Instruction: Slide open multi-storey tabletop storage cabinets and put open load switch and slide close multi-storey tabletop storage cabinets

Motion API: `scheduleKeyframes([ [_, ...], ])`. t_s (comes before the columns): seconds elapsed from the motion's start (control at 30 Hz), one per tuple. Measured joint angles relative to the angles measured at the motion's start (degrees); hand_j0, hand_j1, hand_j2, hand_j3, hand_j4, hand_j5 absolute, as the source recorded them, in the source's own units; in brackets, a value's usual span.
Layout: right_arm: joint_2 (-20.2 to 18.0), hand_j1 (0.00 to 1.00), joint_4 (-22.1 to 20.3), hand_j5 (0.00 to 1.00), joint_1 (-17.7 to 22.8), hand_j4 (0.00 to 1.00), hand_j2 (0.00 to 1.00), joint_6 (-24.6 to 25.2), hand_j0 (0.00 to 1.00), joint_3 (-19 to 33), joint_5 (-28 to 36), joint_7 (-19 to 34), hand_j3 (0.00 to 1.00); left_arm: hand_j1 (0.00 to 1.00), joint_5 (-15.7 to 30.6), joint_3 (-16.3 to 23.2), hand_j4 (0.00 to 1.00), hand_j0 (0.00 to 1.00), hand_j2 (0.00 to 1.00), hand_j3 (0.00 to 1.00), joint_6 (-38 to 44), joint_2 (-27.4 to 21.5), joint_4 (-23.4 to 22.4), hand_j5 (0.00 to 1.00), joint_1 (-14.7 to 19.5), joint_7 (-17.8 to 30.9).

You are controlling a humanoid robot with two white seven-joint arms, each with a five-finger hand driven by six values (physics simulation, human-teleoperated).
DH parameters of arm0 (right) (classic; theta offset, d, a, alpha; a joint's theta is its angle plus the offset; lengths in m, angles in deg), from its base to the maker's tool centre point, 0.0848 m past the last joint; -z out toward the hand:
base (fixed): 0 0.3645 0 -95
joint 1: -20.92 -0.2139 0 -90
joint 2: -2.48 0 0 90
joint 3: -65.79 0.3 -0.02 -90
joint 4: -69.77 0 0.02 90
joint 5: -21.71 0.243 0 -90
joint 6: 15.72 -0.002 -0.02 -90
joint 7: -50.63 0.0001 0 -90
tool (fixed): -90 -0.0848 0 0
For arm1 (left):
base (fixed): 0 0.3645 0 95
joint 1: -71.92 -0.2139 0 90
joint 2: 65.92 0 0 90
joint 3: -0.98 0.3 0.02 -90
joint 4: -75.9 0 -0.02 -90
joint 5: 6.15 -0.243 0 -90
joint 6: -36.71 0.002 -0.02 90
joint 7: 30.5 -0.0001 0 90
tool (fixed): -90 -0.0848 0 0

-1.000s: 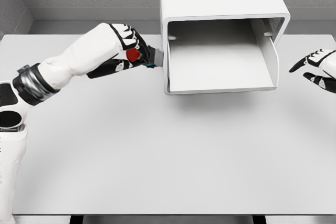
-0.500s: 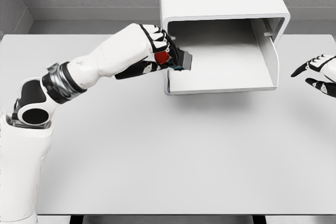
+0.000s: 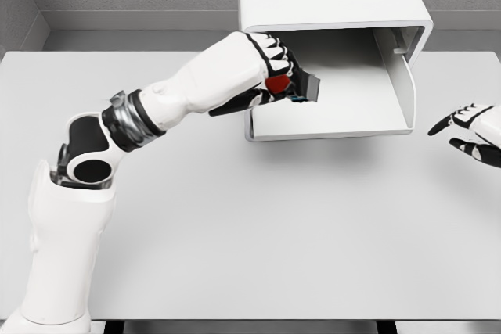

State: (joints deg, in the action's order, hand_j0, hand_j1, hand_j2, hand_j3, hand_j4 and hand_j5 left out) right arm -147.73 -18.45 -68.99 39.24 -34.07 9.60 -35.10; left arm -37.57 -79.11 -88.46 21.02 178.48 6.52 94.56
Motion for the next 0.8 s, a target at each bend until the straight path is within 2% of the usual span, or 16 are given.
scheduleKeyframes([
  [0.17, 0.1, 0.59, -0.2, 0.59, 1.6, 0.59, 0.59, 0.0, 0.59, 0.0, -0.1, 0.0, 0.59, 0.4, -3.1, 0.2, 0.4, 0.4, 0.4, 0.4, 0.0, 2.1, -0.8, 0.4, 0.7, 0.0],
  [0.37, 0.4, 0.66, -0.4, 0.66, 2.7, 0.66, 0.66, 0.0, 0.66, -0.1, -0.1, 0.0, 0.66, 0.4, -7.0, 0.4, 0.4, 0.4, 0.4, 0.4, 0.0, 2.9, -2.5, 0.4, 1.2, 0.0],
  [0.8, 0.7, 0.66, -4.0, 0.66, 4.0, 0.66, 0.66, 0.0, 0.66, -0.6, 0.1, -0.1, 0.66, 0.4, -10.8, 2.9, 0.4, 0.4, 0.4, 0.4, 0.0, 3.1, -9.1, 0.4, 4.1, 0.0],
])
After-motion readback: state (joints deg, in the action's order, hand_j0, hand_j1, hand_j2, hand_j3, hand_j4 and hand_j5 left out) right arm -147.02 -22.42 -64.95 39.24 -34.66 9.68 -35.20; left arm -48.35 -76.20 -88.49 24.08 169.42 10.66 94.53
